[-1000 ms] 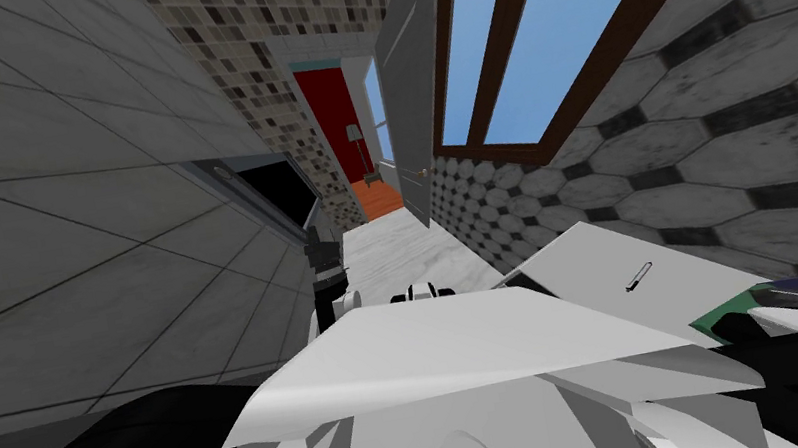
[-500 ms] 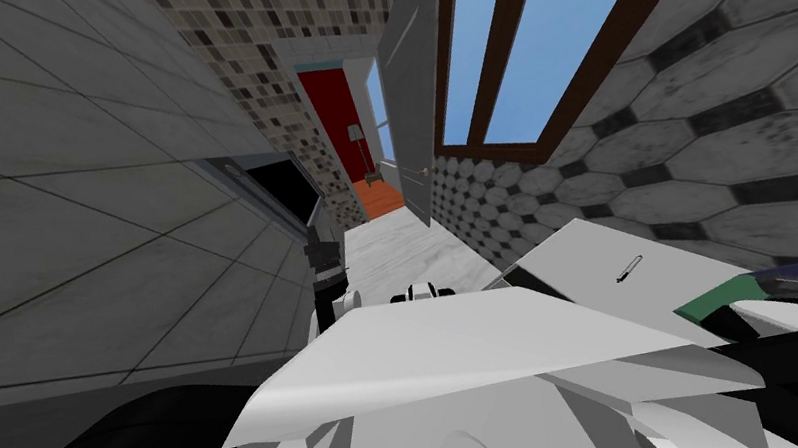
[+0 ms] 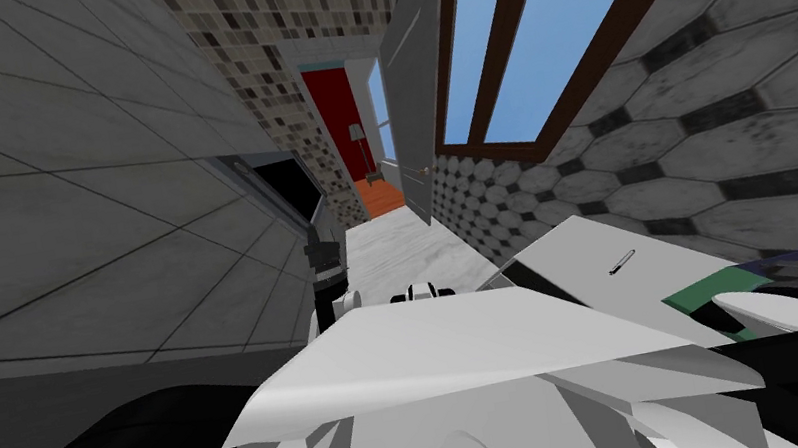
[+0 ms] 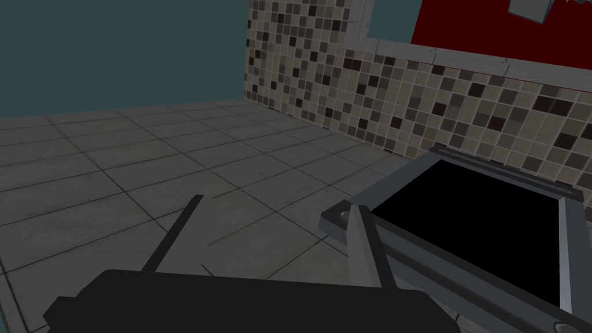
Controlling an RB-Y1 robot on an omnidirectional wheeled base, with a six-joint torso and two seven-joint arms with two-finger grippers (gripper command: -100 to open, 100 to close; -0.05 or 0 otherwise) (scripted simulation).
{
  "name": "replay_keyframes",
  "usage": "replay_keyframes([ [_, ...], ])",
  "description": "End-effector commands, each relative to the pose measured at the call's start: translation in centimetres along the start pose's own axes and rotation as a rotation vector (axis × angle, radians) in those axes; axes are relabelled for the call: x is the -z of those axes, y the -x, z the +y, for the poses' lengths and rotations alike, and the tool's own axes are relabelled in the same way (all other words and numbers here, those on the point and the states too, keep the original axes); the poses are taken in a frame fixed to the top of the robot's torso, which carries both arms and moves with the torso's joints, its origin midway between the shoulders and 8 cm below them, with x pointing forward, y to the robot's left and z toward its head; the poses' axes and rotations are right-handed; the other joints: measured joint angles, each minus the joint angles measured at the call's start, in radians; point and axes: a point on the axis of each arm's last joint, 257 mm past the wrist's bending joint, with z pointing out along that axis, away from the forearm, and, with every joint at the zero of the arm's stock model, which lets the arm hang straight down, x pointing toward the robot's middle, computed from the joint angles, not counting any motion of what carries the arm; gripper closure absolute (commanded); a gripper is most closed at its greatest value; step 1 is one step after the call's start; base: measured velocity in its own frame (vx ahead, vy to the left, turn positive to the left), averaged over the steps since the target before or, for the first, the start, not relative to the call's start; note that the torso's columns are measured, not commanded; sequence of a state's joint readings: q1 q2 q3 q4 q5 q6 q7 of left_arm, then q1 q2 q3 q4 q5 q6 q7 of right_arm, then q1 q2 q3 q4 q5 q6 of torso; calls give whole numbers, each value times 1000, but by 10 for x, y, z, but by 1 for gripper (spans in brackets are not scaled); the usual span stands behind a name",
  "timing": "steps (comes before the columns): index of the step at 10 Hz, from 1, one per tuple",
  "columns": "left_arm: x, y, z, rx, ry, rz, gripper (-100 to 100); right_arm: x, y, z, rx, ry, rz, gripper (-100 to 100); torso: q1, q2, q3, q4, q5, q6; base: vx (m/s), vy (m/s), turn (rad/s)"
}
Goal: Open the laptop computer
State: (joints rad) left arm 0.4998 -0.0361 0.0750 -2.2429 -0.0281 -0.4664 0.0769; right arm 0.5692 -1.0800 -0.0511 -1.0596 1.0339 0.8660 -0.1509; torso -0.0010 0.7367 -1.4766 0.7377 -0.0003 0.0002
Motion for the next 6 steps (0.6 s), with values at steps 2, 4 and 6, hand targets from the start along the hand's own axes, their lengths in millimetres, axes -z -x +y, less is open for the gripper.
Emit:
replay_keyframes([
  [2, 0, 0, 0, 0, 0, 0, 0, 3, 26, -13, 5, -58, -69, 100, 1, 1, 1, 0, 0, 0, -37, 16, 9],
  [4, 0, 0, 0, 0, 0, 0, 0, 7, 50, -23, 5, -102, -136, 100, 1, 1, 1, 0, 0, 0, -48, 18, 14],
  [6, 0, 0, 0, 0, 0, 0, 0, 13, 74, -29, 2, -137, -202, 100, 2, 3, 2, 1, 1, 0, -72, 29, 12],
])
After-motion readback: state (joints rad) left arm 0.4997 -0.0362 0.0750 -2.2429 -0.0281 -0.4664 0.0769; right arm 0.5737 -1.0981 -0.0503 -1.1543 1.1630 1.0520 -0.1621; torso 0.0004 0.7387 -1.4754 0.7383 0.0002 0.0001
